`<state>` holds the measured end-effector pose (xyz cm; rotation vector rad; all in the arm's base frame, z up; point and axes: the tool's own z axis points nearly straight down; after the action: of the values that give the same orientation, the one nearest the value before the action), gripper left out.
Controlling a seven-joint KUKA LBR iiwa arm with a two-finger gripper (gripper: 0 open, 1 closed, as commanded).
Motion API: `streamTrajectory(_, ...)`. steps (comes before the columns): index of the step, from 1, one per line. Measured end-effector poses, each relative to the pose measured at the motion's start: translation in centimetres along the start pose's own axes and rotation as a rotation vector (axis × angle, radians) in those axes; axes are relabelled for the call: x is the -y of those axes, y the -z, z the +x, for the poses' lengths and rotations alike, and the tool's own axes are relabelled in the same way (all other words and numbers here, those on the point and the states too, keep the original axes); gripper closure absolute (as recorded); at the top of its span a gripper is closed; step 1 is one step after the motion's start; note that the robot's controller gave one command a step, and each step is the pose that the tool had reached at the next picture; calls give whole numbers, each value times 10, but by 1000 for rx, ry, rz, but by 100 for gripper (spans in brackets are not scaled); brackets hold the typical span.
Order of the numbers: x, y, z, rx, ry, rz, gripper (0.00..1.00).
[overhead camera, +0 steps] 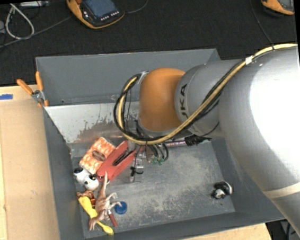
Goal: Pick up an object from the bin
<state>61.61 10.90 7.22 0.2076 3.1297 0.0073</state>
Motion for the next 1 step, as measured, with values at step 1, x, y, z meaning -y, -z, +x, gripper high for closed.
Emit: streamTrajectory(1,6,5,-1,14,-34,-7,100)
